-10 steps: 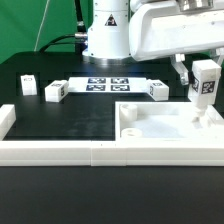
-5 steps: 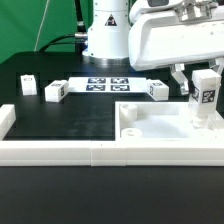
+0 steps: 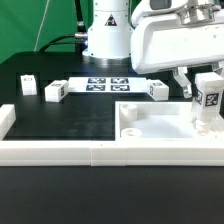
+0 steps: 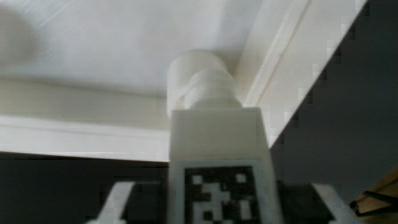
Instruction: Assemble one leg
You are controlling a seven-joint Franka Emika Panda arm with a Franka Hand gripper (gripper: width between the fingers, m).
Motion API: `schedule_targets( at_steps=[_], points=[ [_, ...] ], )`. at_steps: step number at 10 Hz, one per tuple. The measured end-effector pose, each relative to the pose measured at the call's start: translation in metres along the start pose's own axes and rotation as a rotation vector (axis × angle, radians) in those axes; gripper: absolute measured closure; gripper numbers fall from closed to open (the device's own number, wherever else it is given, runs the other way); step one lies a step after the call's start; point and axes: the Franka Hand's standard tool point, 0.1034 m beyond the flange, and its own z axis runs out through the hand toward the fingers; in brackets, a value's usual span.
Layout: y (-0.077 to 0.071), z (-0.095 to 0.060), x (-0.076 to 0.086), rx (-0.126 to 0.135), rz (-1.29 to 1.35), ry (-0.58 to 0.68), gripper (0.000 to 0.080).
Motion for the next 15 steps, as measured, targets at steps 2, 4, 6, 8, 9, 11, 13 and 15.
schedule_targets(
  at_steps=[2, 4, 6, 8, 9, 11, 13, 15],
  points=[
    [0.000, 0.000, 0.000, 0.000, 0.000, 0.000, 0.0509],
    [0.000, 0.000, 0.000, 0.000, 0.000, 0.000, 0.0509],
    [0.003, 0.001, 0.003, -0.003, 0.000, 0.011, 0.0509],
    [0.003, 0.004, 0.006, -0.004, -0.001, 0.020, 0.0509],
    [0.003, 0.004, 0.007, -0.004, 0.000, 0.022, 0.0509],
    [0.003, 0.010, 0.005, -0.005, 0.000, 0.035, 0.0509],
    [0.004, 0.017, 0.001, -0.008, 0.000, 0.043, 0.0509],
    [0.005, 0.019, 0.003, -0.019, -0.002, 0.099, 0.0509]
  ],
)
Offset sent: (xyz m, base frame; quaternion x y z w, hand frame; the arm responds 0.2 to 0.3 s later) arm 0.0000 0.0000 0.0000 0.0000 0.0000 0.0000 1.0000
